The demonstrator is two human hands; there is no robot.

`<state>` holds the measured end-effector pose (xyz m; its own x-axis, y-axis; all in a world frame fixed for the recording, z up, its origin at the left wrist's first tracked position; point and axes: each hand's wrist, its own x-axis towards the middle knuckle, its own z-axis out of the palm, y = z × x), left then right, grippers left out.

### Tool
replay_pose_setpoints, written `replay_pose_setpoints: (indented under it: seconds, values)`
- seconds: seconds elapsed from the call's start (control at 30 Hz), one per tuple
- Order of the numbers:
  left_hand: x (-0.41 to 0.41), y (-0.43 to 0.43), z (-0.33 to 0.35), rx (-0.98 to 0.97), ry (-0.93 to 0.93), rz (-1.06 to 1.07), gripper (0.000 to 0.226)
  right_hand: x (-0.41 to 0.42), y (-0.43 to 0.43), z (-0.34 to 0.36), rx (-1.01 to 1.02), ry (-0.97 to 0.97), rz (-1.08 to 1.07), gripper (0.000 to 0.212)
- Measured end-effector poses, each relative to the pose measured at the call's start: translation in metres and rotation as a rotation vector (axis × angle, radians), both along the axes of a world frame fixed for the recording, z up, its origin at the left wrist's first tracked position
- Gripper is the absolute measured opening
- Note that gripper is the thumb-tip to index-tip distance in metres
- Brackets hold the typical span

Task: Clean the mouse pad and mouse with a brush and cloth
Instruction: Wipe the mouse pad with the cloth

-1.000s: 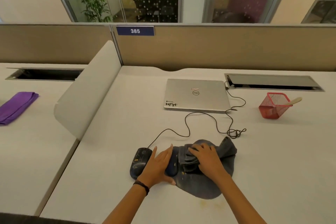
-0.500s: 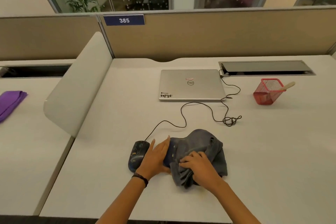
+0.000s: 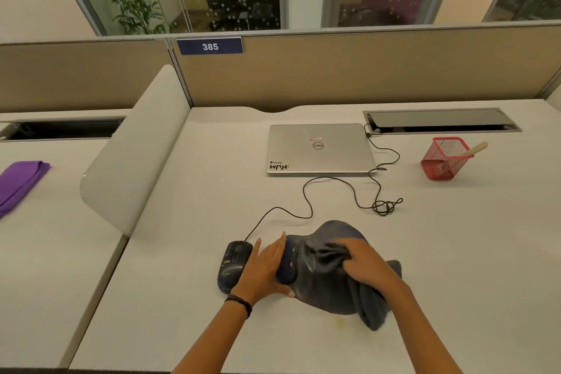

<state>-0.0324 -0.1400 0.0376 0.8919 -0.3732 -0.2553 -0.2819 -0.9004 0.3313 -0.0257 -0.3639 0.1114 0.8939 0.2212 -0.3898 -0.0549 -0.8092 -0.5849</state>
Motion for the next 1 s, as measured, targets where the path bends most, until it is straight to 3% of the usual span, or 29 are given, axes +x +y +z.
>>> replay_pose_setpoints:
  seconds: [0.2,0.37,0.47,0.77,0.87,1.0]
  values:
    - [0.0,-0.003,0.0,0.027,-0.003,0.002,0.118,0.014,0.03,-0.017,0.031,0.048,-0.138,0.023]
    - [0.001,-0.003,-0.001,0.043,-0.003,0.015,0.116,0.005,0.032,-0.026,-0.054,0.149,0.03,0.011]
    - [0.0,-0.002,-0.002,0.033,-0.023,0.015,0.117,-0.003,0.03,-0.025,-0.134,0.19,0.141,0.021]
    - [-0.001,-0.001,0.0,0.044,0.009,-0.004,0.122,-0.011,0.03,-0.01,-0.35,0.288,0.435,0.014]
    - [-0.001,-0.002,0.001,0.021,0.002,0.006,0.119,-0.006,0.02,0.0,-0.246,0.244,0.306,0.02]
    - [0.004,0.001,-0.007,-0.008,0.034,0.029,0.116,0.005,0.005,0.012,0.053,0.089,0.005,0.037]
